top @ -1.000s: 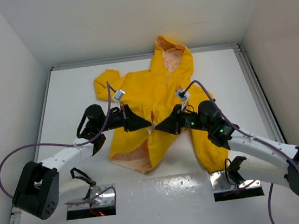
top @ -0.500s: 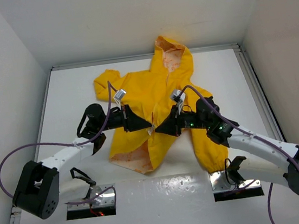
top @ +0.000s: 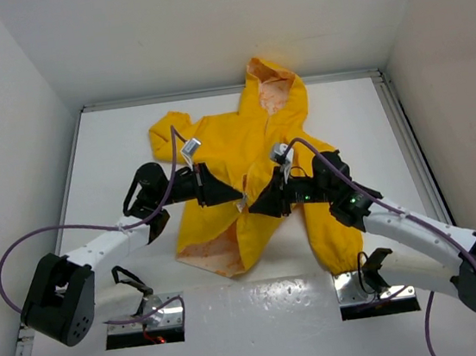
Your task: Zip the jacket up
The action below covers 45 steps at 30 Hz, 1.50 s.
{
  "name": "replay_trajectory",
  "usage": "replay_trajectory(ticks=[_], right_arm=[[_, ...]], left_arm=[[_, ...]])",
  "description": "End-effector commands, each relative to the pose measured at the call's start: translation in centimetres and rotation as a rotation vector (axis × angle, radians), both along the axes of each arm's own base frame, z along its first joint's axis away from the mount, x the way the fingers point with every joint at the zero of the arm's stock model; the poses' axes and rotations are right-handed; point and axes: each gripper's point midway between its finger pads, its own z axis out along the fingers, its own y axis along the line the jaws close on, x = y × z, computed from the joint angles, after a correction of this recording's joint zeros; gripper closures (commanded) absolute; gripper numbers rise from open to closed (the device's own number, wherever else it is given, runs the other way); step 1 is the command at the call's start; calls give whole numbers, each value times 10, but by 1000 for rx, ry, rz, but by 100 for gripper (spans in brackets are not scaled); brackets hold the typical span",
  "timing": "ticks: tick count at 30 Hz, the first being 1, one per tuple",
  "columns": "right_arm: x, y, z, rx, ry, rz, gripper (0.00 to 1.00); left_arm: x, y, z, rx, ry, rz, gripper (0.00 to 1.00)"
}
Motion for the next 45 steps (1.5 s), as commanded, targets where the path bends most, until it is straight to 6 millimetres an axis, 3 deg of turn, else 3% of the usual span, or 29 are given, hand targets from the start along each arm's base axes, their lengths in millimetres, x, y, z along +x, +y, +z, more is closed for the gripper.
replay_trajectory(ticks=[1,2,5,7,15,22,28,35,45], right_arm=[[-9,-2,7,70,60,27,79],[-8,-1,13,104,110,7,73],[-6,-3,17,162,180,-20,69],[-3,-3,23,204,194,-33,69],[1,-6,40,249,195,-55,50],[6,-16,35,255,302,-138,50],[20,-12,39,279,364,-176,47],[30,-11,33,278,400,-202,52],[38,-13,47,310,401,-220,47]], left_arm=[[10,-2,45,-96,-154,43,100],[10,-2,45,-96,-154,43,100],[9,-2,42,-92,-146,43,100],[9,-2,42,-92,-146,43,100],[5,-1,40,-90,-147,34,100],[3,0,42,-100,-154,33,100],[3,0,42,-100,-154,33,100],[3,0,42,-100,-154,33,100],[2,-2,39,-95,-154,25,100]])
